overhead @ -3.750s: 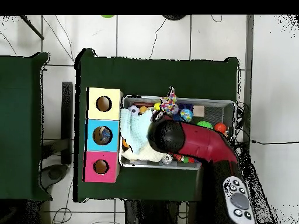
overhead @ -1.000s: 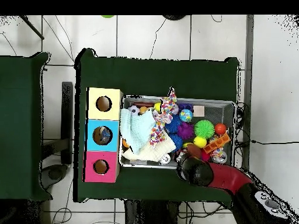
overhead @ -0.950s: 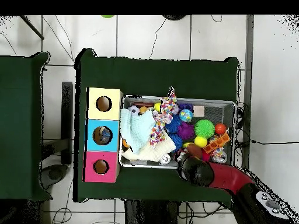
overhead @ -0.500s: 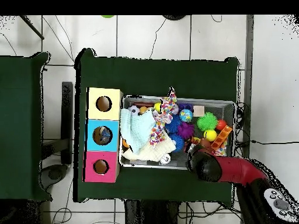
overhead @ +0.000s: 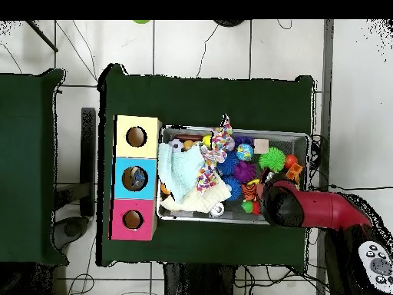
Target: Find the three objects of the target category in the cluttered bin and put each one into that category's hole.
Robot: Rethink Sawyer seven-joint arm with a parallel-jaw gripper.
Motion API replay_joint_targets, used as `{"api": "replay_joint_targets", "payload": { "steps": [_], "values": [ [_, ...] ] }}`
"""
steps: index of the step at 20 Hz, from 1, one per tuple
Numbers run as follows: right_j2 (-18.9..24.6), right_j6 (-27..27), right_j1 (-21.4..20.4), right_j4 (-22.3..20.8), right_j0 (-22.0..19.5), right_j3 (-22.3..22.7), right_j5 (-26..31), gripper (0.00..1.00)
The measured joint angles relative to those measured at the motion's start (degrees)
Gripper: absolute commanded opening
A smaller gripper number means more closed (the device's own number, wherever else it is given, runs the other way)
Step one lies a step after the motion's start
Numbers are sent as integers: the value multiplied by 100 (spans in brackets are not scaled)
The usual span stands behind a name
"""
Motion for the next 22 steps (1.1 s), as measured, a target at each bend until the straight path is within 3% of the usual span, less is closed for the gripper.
{"api": "replay_joint_targets", "payload": {
  "steps": [12, 22],
  "values": [
    [-403, 0, 51, -368, 216, -770, -140, 100],
    [-410, 0, 318, -288, 127, -886, 42, 100]
  ]
}}
